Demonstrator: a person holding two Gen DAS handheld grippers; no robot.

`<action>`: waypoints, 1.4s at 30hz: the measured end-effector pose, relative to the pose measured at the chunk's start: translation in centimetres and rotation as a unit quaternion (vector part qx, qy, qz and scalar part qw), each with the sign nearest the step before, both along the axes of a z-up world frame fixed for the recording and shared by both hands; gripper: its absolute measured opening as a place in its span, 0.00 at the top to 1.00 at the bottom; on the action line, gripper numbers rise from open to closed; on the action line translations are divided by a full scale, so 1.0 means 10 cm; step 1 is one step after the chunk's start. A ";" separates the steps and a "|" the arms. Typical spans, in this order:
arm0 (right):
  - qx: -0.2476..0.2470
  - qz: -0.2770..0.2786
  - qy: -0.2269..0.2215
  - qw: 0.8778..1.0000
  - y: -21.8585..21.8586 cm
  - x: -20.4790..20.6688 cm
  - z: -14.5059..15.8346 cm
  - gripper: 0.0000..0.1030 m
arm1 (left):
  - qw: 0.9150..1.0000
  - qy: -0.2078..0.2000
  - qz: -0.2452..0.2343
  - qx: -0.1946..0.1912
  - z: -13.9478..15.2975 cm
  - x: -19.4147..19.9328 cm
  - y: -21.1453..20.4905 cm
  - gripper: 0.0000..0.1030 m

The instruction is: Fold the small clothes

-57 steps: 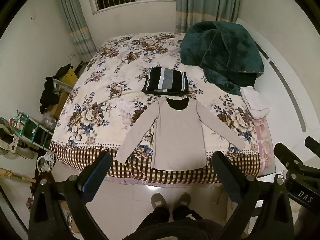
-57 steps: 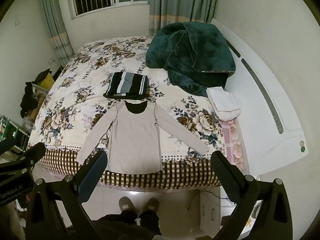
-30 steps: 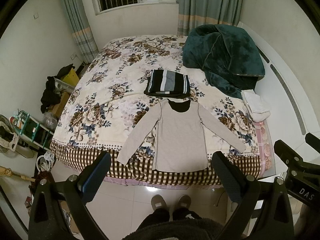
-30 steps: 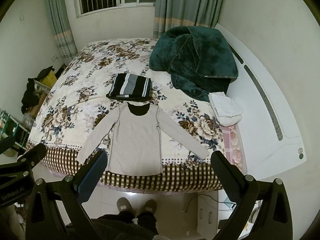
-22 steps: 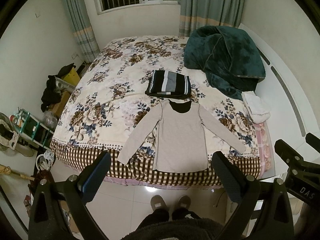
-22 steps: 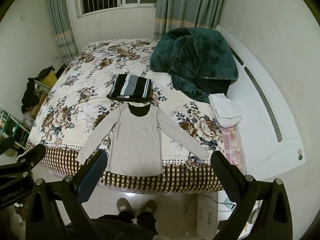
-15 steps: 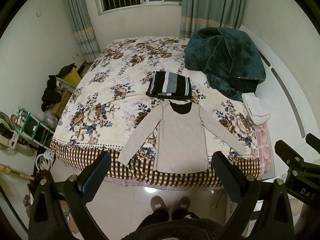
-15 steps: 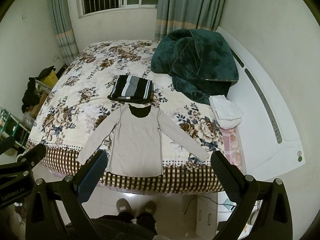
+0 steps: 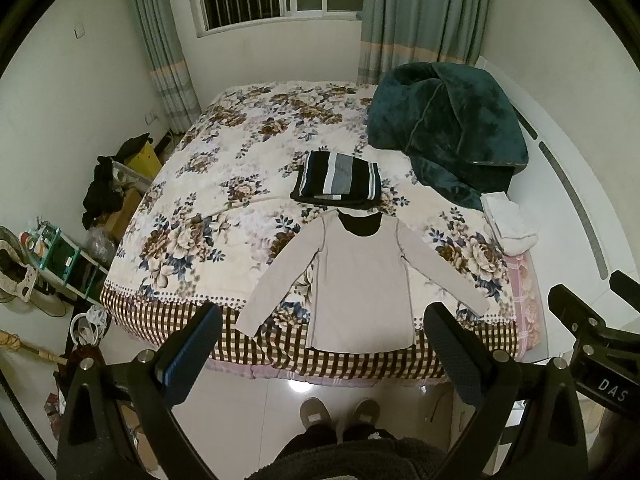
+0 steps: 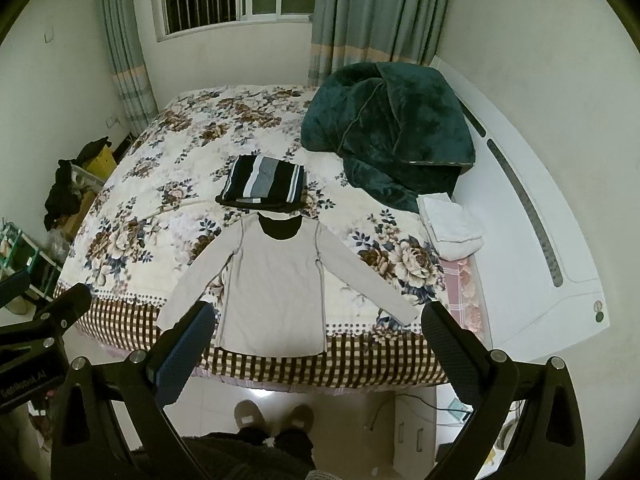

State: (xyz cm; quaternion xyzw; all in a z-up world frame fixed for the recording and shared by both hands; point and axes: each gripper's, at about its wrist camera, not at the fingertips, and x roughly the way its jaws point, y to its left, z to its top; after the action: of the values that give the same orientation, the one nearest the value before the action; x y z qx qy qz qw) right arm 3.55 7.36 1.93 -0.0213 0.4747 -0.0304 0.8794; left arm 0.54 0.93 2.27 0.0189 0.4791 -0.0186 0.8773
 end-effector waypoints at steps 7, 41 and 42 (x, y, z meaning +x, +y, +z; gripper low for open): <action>-0.001 0.001 -0.003 1.000 0.02 0.00 0.03 0.00 | 1.000 -0.003 0.001 -0.001 0.02 -0.02 0.01 0.00; 0.021 -0.026 0.001 0.999 -0.09 0.15 0.08 0.00 | 0.999 -0.044 0.005 0.023 -0.09 0.19 0.07 0.00; 0.024 -0.039 0.004 0.999 -0.17 0.22 0.00 0.00 | 0.999 -0.042 0.006 0.030 -0.16 0.25 0.08 0.00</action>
State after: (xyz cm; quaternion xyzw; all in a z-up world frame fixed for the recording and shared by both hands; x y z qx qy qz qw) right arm 5.79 5.66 1.88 0.0186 0.4795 -0.0534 0.8757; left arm 3.08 1.73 0.69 0.0434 0.4419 0.0019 0.8960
